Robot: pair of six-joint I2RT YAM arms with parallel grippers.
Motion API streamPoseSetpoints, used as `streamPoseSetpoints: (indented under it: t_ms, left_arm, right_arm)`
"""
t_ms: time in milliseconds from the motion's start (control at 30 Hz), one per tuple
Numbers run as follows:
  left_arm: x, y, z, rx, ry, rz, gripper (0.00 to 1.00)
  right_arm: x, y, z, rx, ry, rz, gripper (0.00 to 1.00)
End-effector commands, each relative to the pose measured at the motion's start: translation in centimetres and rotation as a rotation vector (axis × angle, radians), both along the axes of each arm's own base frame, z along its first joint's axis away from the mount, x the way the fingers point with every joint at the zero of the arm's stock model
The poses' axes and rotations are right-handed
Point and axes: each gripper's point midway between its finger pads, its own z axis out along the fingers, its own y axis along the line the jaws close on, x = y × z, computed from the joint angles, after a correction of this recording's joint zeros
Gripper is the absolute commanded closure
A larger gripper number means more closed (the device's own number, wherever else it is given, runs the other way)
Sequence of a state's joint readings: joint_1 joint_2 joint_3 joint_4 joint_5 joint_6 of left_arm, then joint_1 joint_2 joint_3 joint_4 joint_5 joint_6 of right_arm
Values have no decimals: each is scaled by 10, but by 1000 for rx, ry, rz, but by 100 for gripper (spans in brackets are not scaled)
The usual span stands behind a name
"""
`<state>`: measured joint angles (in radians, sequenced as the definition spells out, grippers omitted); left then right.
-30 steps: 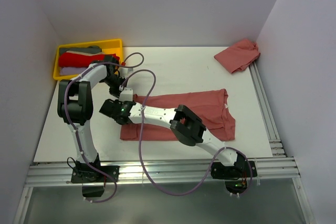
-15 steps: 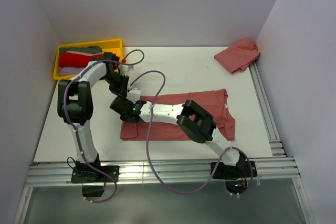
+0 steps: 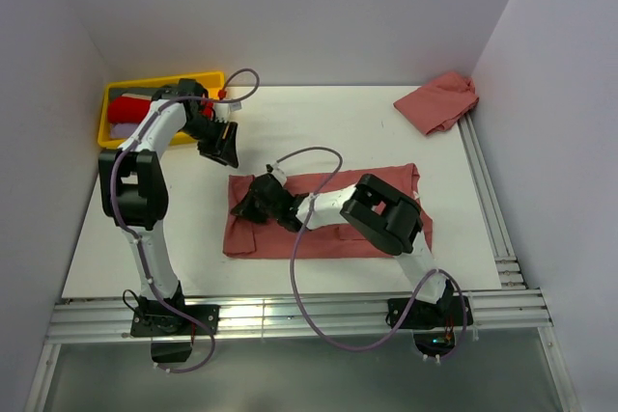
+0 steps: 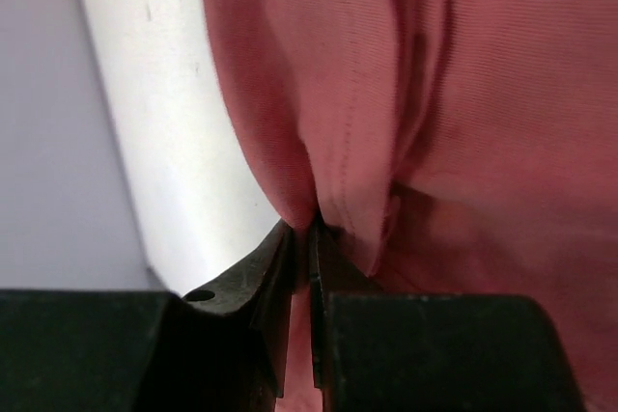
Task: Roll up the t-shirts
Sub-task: Roll the tshirt
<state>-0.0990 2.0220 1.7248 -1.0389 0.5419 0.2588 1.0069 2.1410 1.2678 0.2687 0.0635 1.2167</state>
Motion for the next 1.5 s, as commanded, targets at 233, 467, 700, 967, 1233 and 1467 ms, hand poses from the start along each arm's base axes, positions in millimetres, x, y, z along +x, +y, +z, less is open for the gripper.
streamPoseSetpoints:
  t_ms: [233,467,700,967,1233,1467]
  left_arm:
    - [-23,6,35,-108,-44,-25,48]
    - [-47,0,6,-160,26,-37,48]
    - [-60,-6,-19,-199,62,-45,47]
    - [-51,-9,-45,-156,74,10,49]
    - [-40,-14,-54,-98,54,38,53]
    - [-35,-19,-58,-29,33,49,60]
  right_arm:
    - [-2,-13,31,367,94,-28,87]
    - [-5,-21,26,489,161,-50,87]
    - [-4,-23,24,554,195,-58,87]
    - [-2,-30,20,545,216,-89,88]
    - [-1,-38,19,526,217,-115,88]
    - [-1,-42,17,489,221,-130,79]
